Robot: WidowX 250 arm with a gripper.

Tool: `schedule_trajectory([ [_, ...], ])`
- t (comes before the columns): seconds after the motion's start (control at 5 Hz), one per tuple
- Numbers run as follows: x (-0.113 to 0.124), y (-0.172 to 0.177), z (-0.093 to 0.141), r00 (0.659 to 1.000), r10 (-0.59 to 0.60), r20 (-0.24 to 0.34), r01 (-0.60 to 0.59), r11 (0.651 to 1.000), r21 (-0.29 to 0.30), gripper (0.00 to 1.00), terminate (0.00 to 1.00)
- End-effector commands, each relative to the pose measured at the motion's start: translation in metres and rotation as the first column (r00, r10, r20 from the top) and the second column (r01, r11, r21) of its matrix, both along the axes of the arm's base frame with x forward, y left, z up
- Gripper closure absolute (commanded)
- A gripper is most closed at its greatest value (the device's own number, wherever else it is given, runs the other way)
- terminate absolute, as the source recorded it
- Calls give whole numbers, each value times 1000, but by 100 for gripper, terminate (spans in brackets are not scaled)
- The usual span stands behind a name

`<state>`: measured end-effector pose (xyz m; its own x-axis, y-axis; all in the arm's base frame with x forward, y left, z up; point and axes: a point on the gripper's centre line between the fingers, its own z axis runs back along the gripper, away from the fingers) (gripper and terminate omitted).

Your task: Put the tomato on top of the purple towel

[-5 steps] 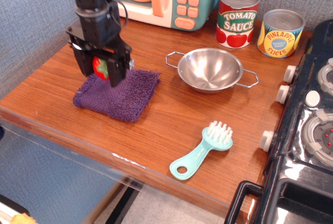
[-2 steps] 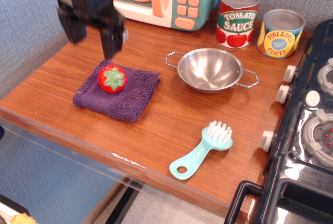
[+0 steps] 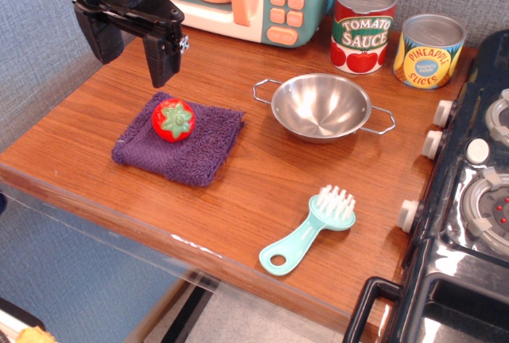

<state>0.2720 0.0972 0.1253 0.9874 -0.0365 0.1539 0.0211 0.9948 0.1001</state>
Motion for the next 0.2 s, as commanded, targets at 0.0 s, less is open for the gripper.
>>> schedule_trajectory([
  [0.0, -5, 12, 21, 999, 2, 45, -3, 1000, 16, 0, 100],
])
